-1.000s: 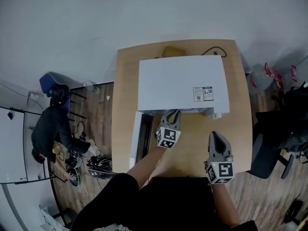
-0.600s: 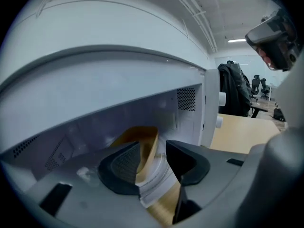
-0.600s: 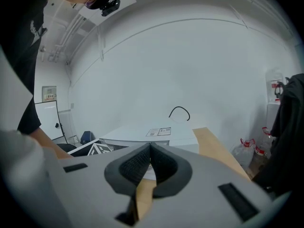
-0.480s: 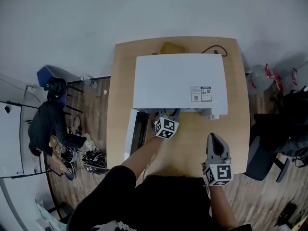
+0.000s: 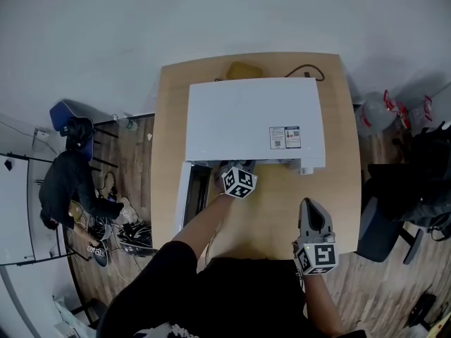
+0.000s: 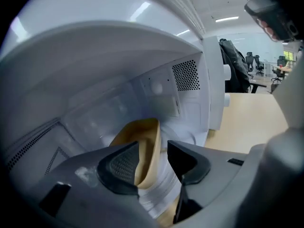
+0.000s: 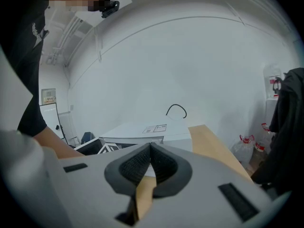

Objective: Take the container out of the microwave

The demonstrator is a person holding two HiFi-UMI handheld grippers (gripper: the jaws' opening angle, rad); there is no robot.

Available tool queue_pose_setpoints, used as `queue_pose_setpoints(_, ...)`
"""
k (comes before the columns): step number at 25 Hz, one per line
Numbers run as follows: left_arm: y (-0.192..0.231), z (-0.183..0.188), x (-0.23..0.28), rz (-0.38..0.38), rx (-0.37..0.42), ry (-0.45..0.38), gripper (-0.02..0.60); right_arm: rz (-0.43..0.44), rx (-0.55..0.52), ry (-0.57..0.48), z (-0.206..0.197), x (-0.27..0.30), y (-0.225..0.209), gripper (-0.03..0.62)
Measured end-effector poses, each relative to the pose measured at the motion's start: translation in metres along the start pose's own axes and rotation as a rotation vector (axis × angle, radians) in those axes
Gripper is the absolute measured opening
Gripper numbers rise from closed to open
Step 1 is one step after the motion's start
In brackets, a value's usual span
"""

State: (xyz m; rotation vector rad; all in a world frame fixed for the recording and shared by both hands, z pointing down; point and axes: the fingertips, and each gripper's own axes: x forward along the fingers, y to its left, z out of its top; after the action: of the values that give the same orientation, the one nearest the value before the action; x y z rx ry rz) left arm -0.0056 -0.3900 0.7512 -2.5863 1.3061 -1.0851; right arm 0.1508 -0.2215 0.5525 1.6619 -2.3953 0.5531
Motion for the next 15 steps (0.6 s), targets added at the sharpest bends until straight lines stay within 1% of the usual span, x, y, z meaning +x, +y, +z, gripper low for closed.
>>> queue_pose_setpoints(3,0.002,-0.004,0.005,-0.006,0.026,0.013,0.166,-0.01,-0.002,0.0,-0.001,0.0,-0.006,0.058)
queue_pose_setpoints(8,-0.001,-0.004,0.014,-0.04,0.076,0.03,0.166,-0.027,0.005,0.0,-0.002,0.0,-0.014,0.058)
queue_pose_setpoints(15,0.0,-0.002,0.023,-0.018,0.125,0.057,0.164,-0.023,-0.001,0.009,-0.001,0.002,-0.016,0.058)
